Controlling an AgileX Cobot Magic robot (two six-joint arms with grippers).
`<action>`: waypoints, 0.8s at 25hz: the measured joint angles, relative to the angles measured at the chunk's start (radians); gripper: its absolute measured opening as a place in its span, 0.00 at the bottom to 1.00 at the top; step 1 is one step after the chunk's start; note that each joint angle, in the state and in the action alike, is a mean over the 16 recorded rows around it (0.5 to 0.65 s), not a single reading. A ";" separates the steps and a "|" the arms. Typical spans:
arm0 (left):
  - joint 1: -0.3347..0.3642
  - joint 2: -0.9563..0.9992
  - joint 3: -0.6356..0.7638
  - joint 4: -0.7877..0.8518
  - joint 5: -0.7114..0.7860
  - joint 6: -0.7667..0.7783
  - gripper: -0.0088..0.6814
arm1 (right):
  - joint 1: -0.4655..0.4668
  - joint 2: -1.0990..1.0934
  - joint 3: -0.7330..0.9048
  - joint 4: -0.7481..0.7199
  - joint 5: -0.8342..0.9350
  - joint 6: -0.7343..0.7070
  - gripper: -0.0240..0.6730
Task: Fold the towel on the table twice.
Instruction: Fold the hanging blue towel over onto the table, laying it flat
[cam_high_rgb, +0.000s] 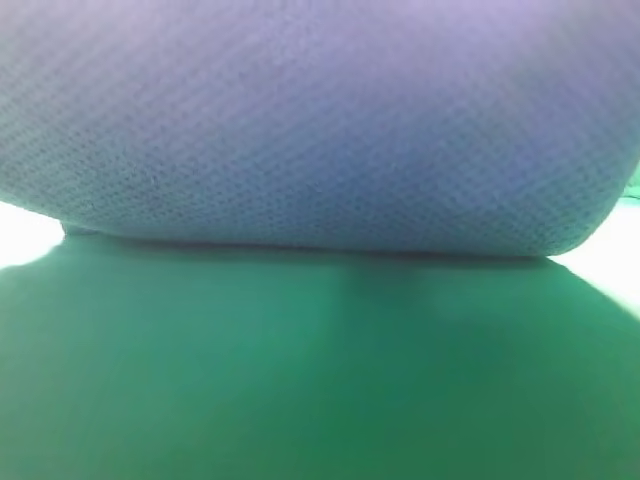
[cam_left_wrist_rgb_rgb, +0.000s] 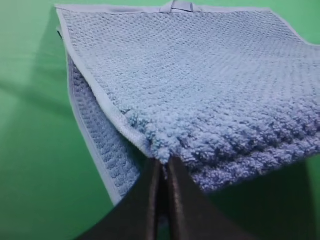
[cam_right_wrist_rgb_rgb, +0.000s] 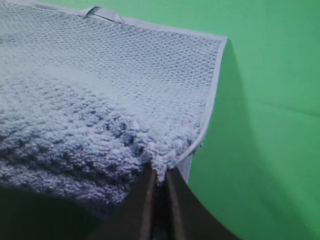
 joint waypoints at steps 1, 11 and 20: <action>0.000 -0.022 0.028 -0.010 0.006 0.001 0.01 | 0.001 -0.016 0.018 0.008 0.006 0.002 0.03; 0.000 -0.149 0.222 -0.091 0.026 0.018 0.01 | 0.003 -0.126 0.132 0.093 0.060 0.006 0.03; 0.000 -0.059 0.244 -0.136 -0.102 0.075 0.01 | 0.002 -0.063 0.140 0.087 0.001 0.006 0.03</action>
